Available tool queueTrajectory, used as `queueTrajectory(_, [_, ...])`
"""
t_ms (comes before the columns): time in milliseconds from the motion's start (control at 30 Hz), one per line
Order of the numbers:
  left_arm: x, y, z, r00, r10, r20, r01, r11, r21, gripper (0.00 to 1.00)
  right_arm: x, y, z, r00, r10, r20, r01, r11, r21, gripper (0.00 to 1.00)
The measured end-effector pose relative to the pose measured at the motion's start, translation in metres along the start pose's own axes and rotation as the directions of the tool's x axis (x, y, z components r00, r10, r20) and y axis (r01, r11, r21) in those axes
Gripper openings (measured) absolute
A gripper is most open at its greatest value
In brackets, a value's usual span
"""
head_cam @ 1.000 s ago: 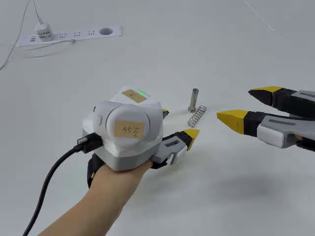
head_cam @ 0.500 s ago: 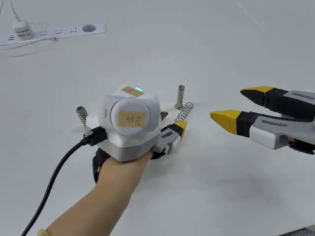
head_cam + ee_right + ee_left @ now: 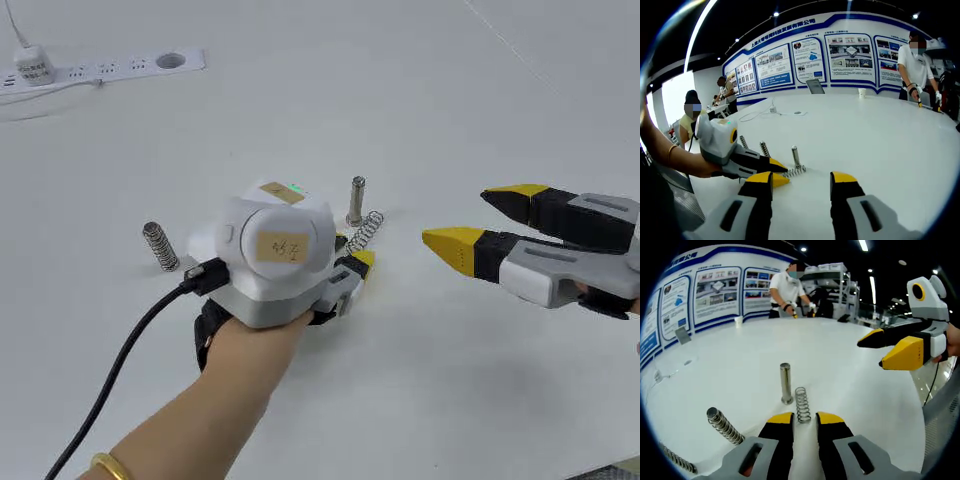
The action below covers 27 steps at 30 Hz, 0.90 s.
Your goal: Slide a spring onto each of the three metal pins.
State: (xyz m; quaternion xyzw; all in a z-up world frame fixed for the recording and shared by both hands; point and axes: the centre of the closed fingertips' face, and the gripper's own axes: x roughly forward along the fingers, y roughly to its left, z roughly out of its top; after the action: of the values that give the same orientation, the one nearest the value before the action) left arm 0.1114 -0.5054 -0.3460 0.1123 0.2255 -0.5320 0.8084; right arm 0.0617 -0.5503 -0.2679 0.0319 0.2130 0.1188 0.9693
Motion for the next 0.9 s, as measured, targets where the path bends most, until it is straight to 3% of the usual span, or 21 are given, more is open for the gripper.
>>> queueTrajectory(200, [0.001, 0.003, 0.001, 0.9999, 0.014, -0.004, -0.014, 0.999, 0.048, 0.12, -0.001, -0.001, -0.001, 1.0, -0.006, 0.0, 0.006, 1.0, 0.007, 0.47])
queueTrajectory(500, [-0.001, -0.004, -0.001, 0.9998, -0.019, -0.01, 0.02, 0.996, 0.082, 0.1, 0.0, 0.001, -0.003, 1.0, -0.006, -0.004, 0.006, 0.999, 0.041, 0.47])
queueTrajectory(733, [-0.017, -0.01, 0.02, 0.9987, -0.012, 0.049, 0.004, 0.986, 0.168, 0.1, -0.002, 0.002, 0.01, 0.999, -0.009, 0.043, 0.004, 0.993, 0.12, 0.48])
queueTrajectory(900, [-0.032, -0.013, 0.038, 0.9936, -0.02, 0.111, 0.003, 0.988, 0.151, 0.1, -0.003, 0.004, 0.022, 0.996, -0.001, 0.089, -0.016, 0.981, 0.194, 0.48])
